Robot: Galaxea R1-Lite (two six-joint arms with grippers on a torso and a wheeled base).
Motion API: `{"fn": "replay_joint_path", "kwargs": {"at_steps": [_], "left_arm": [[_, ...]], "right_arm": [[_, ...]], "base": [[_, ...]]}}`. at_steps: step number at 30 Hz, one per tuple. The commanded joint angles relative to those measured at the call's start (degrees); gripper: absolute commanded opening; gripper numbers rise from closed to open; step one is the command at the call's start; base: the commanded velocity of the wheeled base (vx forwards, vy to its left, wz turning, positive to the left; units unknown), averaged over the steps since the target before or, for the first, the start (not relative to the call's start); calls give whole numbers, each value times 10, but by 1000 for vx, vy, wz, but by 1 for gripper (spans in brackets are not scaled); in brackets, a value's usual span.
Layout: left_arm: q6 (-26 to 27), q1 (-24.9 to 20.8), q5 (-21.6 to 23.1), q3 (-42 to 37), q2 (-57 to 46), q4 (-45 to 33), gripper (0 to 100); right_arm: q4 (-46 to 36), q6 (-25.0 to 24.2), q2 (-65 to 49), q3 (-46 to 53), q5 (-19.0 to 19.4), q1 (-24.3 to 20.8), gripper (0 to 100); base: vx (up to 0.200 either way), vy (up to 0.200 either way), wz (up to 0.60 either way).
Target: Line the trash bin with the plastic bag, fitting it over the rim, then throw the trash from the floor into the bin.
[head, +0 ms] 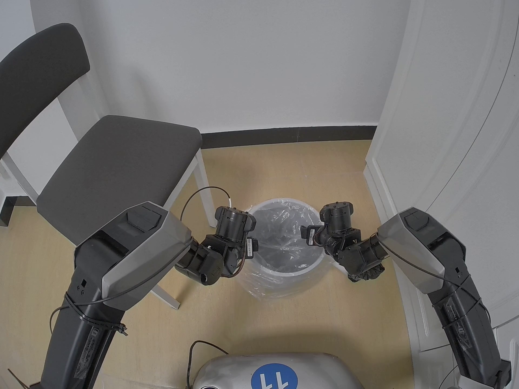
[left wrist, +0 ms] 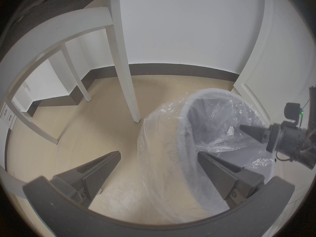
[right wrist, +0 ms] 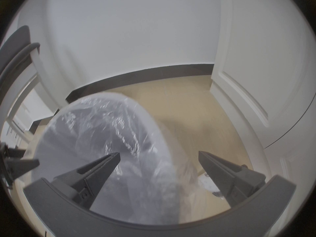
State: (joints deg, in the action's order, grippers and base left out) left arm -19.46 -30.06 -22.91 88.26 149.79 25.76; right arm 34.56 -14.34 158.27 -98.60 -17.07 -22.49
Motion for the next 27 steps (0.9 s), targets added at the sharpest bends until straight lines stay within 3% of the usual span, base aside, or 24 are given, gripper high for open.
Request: {"fn": "replay_joint_path", "kwargs": {"at_steps": [1,16,21,27], "left_arm": [[0,0,0,0,0,1,100],[2,0,0,-5,1,-1,100],[6,1,0,-6,1,-4,100],[8,1,1,-12,-6,0,100]], "right_arm": [[-3,-16,40,-49,-19,2,100],[-6,-23,41,-61,-36,5,100],[-12,-22,-2,-5,-21,4,100],[-24,-22,-76,68,25,5,100]], "base": [[0,0,0],[0,0,0],[0,0,0],[0,0,0]]}}
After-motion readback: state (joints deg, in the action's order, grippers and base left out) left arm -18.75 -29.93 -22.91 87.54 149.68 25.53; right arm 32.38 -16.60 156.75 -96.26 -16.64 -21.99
